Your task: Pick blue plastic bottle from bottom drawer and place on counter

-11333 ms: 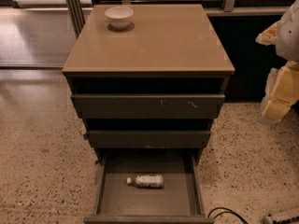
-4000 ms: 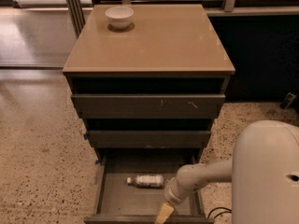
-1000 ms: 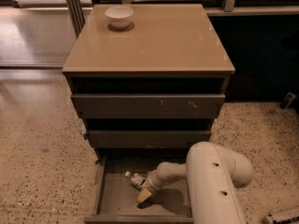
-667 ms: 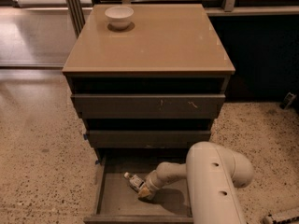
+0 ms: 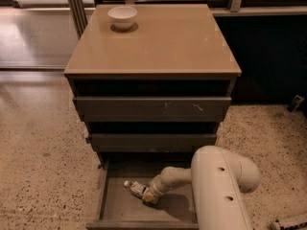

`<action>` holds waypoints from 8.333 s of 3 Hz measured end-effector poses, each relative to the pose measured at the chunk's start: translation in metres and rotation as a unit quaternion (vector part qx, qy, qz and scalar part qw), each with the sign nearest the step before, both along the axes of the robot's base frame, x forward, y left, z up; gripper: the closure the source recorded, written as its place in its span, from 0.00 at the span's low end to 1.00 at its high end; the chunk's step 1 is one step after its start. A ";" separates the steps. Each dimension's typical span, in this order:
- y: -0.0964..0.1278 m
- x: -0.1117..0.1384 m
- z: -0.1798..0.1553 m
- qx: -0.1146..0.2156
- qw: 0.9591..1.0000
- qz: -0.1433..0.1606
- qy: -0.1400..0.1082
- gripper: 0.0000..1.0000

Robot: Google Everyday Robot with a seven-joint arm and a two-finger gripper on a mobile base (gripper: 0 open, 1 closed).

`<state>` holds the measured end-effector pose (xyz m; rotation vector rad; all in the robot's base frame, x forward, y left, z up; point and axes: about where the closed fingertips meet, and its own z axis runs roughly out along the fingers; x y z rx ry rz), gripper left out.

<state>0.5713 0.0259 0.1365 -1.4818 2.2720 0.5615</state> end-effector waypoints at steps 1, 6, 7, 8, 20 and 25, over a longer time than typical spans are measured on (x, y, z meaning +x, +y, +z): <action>0.000 0.000 0.000 0.000 1.000 0.000 0.000 1.00; -0.001 0.032 0.172 0.159 0.984 0.077 -0.030 1.00; 0.002 0.029 0.208 0.163 0.981 0.095 -0.033 1.00; 0.002 0.021 0.240 0.154 0.983 0.097 -0.030 1.00; 0.021 0.055 0.706 0.190 0.935 0.266 -0.137 1.00; 0.049 0.181 0.723 0.175 0.931 0.272 -0.170 1.00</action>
Offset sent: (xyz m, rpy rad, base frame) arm 0.0157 -0.0083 0.0672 0.1946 -0.0323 0.0066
